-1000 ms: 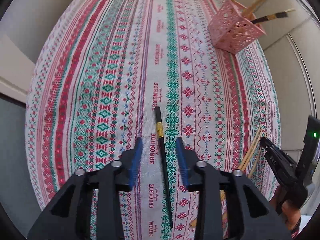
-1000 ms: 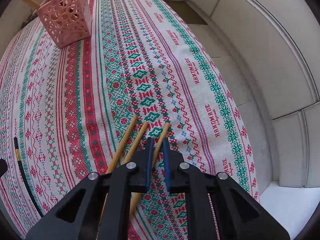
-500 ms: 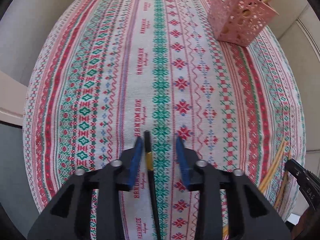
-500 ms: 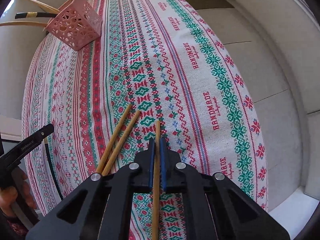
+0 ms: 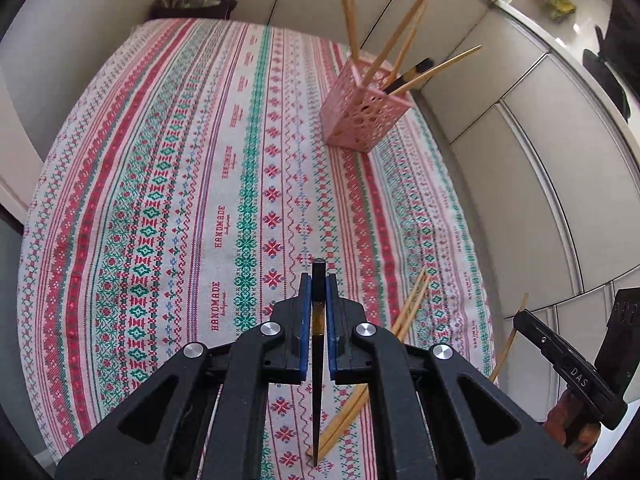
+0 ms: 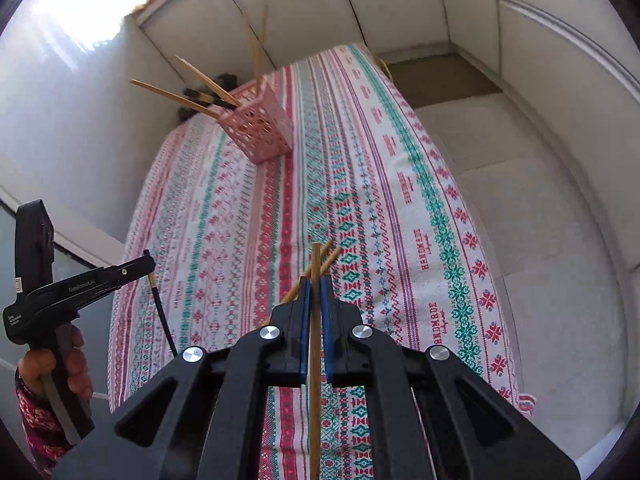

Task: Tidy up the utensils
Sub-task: 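Carry both held sticks upright over the pink basket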

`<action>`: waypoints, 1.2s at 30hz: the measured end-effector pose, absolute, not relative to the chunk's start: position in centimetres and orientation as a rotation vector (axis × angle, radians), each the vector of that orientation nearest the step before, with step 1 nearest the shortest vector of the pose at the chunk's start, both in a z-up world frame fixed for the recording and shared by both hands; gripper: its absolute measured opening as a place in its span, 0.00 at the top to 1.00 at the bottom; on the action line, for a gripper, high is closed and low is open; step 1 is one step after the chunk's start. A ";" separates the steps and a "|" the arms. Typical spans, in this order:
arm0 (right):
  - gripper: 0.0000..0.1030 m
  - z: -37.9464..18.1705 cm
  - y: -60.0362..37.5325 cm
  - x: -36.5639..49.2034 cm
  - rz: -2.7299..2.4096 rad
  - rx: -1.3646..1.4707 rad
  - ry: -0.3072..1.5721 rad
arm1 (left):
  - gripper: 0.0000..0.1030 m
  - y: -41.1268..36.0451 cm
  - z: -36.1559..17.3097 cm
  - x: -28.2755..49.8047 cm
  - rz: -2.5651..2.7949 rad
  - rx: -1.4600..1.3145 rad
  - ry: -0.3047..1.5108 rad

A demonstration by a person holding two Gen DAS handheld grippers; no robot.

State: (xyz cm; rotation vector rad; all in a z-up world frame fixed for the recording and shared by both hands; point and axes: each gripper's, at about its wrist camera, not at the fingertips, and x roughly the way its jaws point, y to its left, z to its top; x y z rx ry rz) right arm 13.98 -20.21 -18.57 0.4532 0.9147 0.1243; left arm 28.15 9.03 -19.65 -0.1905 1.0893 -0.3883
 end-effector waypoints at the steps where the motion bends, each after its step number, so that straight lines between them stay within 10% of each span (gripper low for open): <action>1: 0.95 -17.8 -20.1 13.4 0.144 0.450 0.880 | 0.94 8.8 -18.8 27.1 -0.386 -0.179 1.045; 16: 0.95 -9.7 -21.0 7.4 0.212 0.466 0.654 | 0.94 7.6 -7.9 17.7 -0.332 -0.067 0.677; 36: 0.95 -0.4 -23.1 19.4 0.161 0.421 0.445 | 0.94 2.8 2.9 31.5 -0.345 -0.130 0.433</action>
